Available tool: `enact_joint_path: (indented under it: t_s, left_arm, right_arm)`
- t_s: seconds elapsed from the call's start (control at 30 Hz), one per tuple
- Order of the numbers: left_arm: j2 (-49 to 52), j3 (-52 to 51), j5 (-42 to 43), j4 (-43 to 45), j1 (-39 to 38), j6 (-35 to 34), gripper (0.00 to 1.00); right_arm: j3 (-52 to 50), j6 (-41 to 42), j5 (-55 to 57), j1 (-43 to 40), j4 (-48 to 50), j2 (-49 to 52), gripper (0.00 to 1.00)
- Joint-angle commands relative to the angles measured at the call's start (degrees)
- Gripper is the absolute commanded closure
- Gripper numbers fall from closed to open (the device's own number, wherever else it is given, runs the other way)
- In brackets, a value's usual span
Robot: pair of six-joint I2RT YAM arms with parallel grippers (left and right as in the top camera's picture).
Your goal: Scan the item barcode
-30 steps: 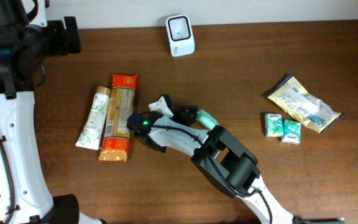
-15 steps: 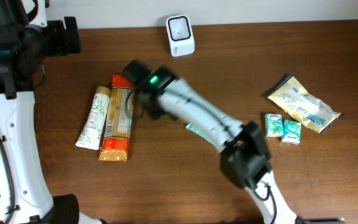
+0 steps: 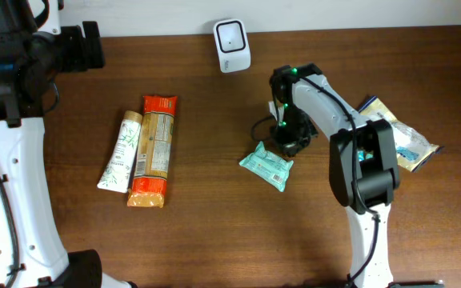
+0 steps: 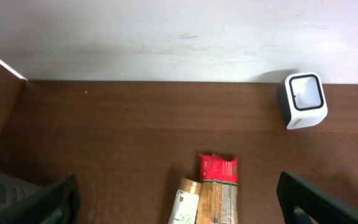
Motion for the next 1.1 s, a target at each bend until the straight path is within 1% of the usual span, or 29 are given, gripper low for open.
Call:
enact_joint_path:
  t_s: [0.0, 0.03, 0.1, 0.17, 0.27, 0.33, 0.4, 0.47, 0.57, 0.6, 0.7, 0.8, 1.07]
  left_arm:
    - [-0.44, 0.59, -0.15, -0.09, 0.04, 0.7, 0.01]
    - [-0.44, 0.59, -0.15, -0.09, 0.04, 0.7, 0.01]
    - [-0.44, 0.59, -0.15, -0.09, 0.04, 0.7, 0.01]
    - [-0.44, 0.59, -0.15, -0.09, 0.04, 0.7, 0.01]
    - [-0.44, 0.59, -0.15, -0.09, 0.04, 0.7, 0.01]
    - [-0.44, 0.59, -0.15, -0.09, 0.04, 0.7, 0.01]
    - [-0.44, 0.59, -0.15, -0.09, 0.04, 0.7, 0.01]
    - [-0.44, 0.59, -0.15, -0.09, 0.04, 0.7, 0.01]
    - [-0.44, 0.59, -0.15, -0.09, 0.04, 0.7, 0.01]
    - [-0.44, 0.59, -0.15, -0.09, 0.04, 0.7, 0.01]
    - [-0.44, 0.59, -0.15, -0.09, 0.04, 0.7, 0.01]
    - [-0.44, 0.59, -0.15, -0.09, 0.04, 0.7, 0.01]
    - [-0.44, 0.59, -0.15, -0.09, 0.04, 0.7, 0.01]
  right_arm:
    - [-0.2, -0.42, -0.09, 1.86, -1.62, -0.59, 0.96]
    - [-0.2, -0.42, -1.7, 2.69, -3.76, -0.59, 0.96]
    - [-0.2, -0.44, -8.44, 4.87, -7.45, -0.59, 0.96]
    - [-0.2, -0.46, -13.88, 8.83, -7.65, -0.59, 0.95]
    - [-0.17, -0.61, -13.88, 12.09, -6.36, -0.59, 0.93]
    - [0.57, -0.63, -15.02, 12.48, -6.03, -0.61, 0.93]
    - [3.58, -1.14, -16.65, 11.87, -6.71, -0.63, 0.93]
    - [9.03, -3.72, -16.57, 10.78, -8.24, -0.63, 0.9]
    - [12.24, -4.52, -16.41, 10.36, -8.17, -0.63, 0.89]
    - [12.15, -4.48, -16.55, 10.51, -8.15, -0.61, 0.89]
    - [10.05, -2.69, -17.88, 12.7, -6.21, -0.61, 0.96]
    - [6.14, 0.74, -16.94, 15.43, -2.43, -0.61, 0.96]
    - [-1.05, 2.71, -15.98, 16.2, 1.16, -0.61, 0.96]
